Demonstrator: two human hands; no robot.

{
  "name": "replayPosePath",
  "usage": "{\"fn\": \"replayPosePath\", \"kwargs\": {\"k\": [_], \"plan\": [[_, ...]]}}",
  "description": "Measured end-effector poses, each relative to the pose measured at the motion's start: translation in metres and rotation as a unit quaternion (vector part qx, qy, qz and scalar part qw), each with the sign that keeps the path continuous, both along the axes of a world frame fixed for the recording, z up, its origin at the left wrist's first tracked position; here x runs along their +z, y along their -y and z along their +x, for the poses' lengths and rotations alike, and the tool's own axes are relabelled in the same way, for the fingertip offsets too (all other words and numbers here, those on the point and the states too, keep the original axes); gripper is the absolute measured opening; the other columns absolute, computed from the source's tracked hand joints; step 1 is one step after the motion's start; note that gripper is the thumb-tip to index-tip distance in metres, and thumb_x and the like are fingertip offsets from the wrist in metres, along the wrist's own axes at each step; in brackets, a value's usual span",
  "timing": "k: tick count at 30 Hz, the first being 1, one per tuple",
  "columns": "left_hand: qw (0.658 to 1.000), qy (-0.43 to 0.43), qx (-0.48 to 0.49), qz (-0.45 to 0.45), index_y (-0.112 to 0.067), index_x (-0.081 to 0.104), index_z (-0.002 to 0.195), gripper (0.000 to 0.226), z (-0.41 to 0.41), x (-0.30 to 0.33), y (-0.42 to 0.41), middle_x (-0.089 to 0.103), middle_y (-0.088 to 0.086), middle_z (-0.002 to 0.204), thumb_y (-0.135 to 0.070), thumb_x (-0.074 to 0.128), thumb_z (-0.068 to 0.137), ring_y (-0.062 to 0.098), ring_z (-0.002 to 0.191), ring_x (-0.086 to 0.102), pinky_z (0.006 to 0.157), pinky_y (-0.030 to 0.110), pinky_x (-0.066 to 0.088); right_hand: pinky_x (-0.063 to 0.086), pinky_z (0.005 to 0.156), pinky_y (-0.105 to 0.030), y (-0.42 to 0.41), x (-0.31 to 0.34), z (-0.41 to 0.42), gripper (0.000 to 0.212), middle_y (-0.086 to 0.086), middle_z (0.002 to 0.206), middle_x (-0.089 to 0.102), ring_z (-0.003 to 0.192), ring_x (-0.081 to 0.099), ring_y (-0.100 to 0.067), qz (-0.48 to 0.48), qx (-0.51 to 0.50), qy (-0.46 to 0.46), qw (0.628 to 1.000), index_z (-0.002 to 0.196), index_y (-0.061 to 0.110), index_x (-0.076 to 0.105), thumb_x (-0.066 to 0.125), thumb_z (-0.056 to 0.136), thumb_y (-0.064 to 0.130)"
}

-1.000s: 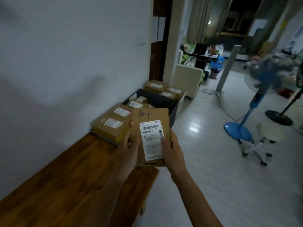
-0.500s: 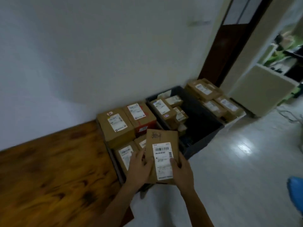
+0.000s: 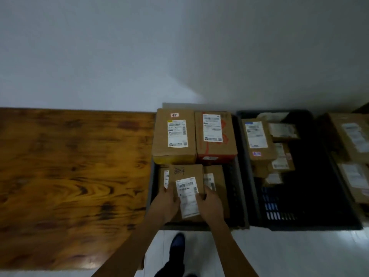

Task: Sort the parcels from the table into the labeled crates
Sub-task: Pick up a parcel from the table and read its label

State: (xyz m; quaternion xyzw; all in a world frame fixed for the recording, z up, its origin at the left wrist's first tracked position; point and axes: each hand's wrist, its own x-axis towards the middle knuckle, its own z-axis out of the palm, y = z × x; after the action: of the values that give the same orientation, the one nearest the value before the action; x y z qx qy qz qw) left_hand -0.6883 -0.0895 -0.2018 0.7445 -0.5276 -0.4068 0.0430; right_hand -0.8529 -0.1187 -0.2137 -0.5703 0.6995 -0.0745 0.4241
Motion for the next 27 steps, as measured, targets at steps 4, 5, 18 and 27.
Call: {"fn": "replayPosePath", "kwargs": {"k": [4,5,18,27], "plan": [[0.999,0.052,-0.001,0.01,-0.016,0.03,0.148,0.049,0.009,-0.017,0.002,0.037,0.011,0.142,-0.03,0.043,0.103,0.023,0.106,0.06,0.09,0.033,0.054,0.056,0.095,-0.039,0.013,-0.024,0.019,0.032,-0.002,0.121,0.067,0.105,0.065,-0.018,0.009,0.032,-0.012,0.999,0.132,0.021,0.058,0.055,0.102,0.032],[0.998,0.054,0.006,0.001,-0.015,0.033,0.147,0.048,0.013,-0.019,0.002,0.034,0.01,0.144,-0.028,0.044,0.103,0.023,0.108,0.059,0.09,0.032,0.054,0.055,0.096,-0.038,0.014,-0.024,0.024,0.032,-0.003,0.121,0.066,0.107,0.064,-0.02,0.013,0.038,-0.011,0.999,0.132,0.02,0.058,0.054,0.102,0.032],[0.987,0.132,0.041,-0.087,-0.014,0.057,0.136,0.041,0.071,0.036,-0.027,0.046,0.013,0.147,-0.027,0.055,0.097,0.034,0.119,0.059,0.092,0.039,0.051,0.043,0.094,-0.032,0.048,0.044,0.054,0.039,-0.009,0.136,0.053,0.118,0.053,-0.024,-0.13,0.248,-0.132,0.951,0.131,0.013,0.053,0.04,0.106,0.039],[0.937,0.283,0.174,-0.109,-0.016,0.017,0.159,0.066,0.31,0.198,-0.091,0.016,0.007,0.166,-0.046,0.041,0.104,0.026,0.15,0.022,0.118,0.036,0.024,0.029,0.118,-0.04,0.054,0.203,0.342,0.063,-0.015,0.157,0.039,0.144,0.035,-0.031,-0.269,0.526,-0.034,0.806,0.154,0.008,0.035,0.043,0.104,0.047]]}}
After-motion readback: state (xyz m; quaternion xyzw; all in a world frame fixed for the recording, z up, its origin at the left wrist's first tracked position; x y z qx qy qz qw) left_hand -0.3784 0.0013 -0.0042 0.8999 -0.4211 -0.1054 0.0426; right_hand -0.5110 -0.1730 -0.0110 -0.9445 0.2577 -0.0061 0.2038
